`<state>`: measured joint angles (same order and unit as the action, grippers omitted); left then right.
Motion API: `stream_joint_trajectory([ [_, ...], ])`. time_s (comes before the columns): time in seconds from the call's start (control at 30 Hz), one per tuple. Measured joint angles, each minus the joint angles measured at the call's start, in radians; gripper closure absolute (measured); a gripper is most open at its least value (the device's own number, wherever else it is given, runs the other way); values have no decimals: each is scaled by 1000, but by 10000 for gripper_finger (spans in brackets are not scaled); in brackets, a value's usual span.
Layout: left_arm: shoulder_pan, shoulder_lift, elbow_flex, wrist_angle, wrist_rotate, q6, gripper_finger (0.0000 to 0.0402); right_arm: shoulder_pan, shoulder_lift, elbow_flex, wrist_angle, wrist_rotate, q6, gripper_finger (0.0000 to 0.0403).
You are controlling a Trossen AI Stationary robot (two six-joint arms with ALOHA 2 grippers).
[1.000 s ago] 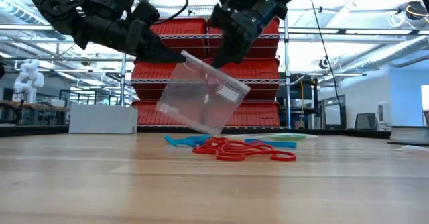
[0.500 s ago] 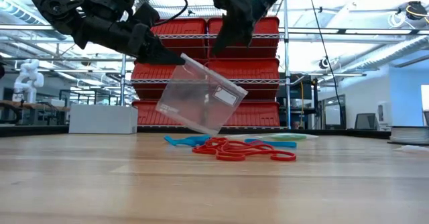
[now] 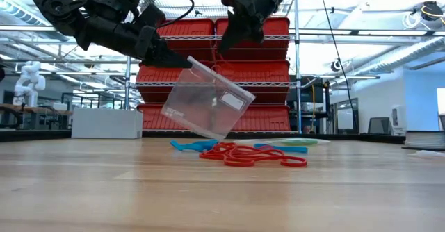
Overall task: Sort rubber bands
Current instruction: Put the red rubber band into the top left transparent zip lock bag
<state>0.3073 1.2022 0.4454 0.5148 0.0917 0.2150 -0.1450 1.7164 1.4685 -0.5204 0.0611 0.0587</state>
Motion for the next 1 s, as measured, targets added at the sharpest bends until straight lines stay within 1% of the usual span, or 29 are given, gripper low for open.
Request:
stream_joint_trajectory([
  [0.2, 0, 0, 0, 0, 0, -1, 402, 5, 0, 1, 25, -2, 9, 403],
  [0.3, 0, 0, 0, 0, -15, -1, 402, 8, 0, 28, 6, 0, 9, 403],
  [0.47, 0, 0, 0, -2, -18, -1, 402, 18, -1, 81, -36, 43, -5, 403],
  [0.67, 0, 0, 0, -2, -16, -3, 402, 13, 0, 82, -51, 52, -31, 403],
  [0.8, 0, 0, 0, -2, -14, -3, 402, 14, 3, 82, -47, 100, -74, 403],
  [1.0, 0, 0, 0, -2, -13, -3, 402, 8, 2, 82, -43, 106, -79, 403],
])
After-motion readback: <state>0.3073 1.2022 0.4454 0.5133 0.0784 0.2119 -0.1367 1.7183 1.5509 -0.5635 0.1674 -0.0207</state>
